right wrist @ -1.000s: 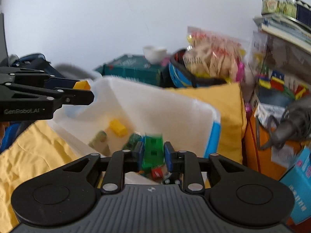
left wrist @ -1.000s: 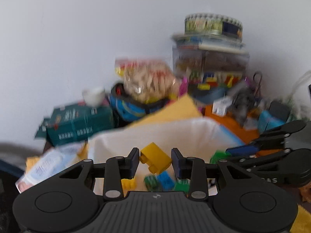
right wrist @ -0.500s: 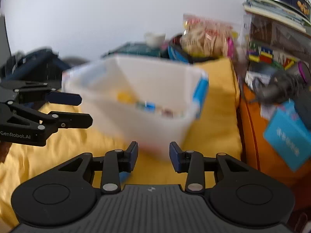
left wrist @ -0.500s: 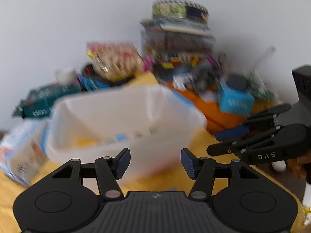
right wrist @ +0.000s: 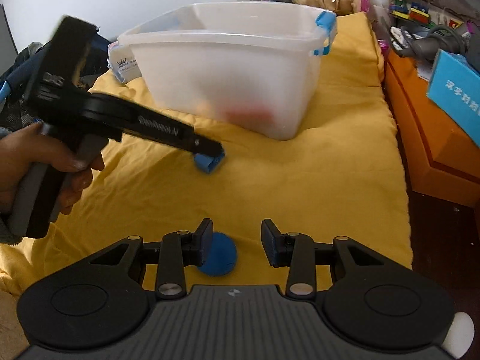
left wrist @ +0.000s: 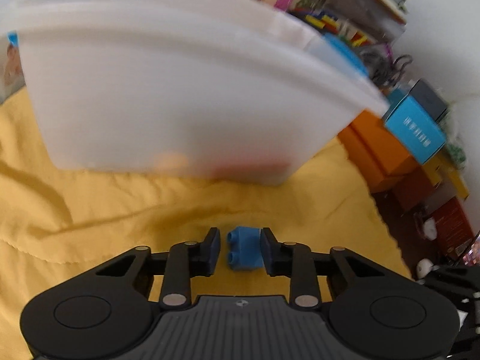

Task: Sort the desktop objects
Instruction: 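Grasp the small blue brick with left tool while right tool grasps the blue disc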

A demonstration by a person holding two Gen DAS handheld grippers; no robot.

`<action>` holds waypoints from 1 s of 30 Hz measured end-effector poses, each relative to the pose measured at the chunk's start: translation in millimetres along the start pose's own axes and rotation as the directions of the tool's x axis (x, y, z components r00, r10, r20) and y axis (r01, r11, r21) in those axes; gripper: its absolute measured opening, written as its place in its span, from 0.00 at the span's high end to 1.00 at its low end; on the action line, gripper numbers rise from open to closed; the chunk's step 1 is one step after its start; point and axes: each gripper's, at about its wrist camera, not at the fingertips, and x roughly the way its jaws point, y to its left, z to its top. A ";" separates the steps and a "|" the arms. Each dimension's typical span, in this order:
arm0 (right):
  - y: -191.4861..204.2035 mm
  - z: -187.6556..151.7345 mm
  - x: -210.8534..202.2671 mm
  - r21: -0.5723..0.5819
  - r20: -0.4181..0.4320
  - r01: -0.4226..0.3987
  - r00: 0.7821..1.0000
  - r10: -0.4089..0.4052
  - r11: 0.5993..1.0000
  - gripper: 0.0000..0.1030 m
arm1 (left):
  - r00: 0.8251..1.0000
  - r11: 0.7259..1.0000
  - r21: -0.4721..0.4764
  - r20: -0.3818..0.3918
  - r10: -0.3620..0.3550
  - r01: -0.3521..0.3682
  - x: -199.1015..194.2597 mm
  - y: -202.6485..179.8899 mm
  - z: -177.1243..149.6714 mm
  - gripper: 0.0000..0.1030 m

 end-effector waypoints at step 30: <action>32.2 -23.4 24.3 -0.201 -0.072 -0.040 0.997 0.026 0.979 0.48 | 0.987 0.967 0.195 0.018 0.162 -0.163 -76.6 -12.2 -99.8 0.82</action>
